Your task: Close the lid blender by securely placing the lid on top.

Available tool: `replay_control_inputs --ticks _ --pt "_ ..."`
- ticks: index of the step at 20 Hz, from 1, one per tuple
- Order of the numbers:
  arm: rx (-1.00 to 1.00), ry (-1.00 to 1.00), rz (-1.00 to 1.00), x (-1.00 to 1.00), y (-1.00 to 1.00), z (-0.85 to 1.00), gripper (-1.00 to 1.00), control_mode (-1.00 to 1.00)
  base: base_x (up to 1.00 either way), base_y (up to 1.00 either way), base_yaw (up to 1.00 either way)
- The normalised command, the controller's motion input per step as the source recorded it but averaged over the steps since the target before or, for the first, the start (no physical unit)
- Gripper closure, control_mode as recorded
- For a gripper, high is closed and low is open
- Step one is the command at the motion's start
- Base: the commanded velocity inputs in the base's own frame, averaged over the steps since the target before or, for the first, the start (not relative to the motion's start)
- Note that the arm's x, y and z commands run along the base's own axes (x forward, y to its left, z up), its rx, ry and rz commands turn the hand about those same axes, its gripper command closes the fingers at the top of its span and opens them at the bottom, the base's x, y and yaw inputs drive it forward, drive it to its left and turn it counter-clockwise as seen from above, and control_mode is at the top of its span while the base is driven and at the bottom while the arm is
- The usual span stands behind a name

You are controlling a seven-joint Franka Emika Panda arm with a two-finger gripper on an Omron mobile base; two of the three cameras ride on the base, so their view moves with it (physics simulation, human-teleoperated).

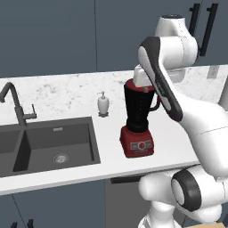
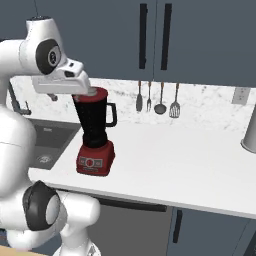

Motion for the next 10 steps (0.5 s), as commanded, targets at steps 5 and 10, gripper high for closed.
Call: replay_control_inputs --ticks 5,10 --pt "0.01 -0.44 0.01 -1.00 -0.78 -0.06 -1.00 -1.00 0.00 0.00 0.00" --pt "0.14 -0.42 0.02 -1.00 -1.00 0.20 -1.00 -1.00 0.00 0.00 0.00"
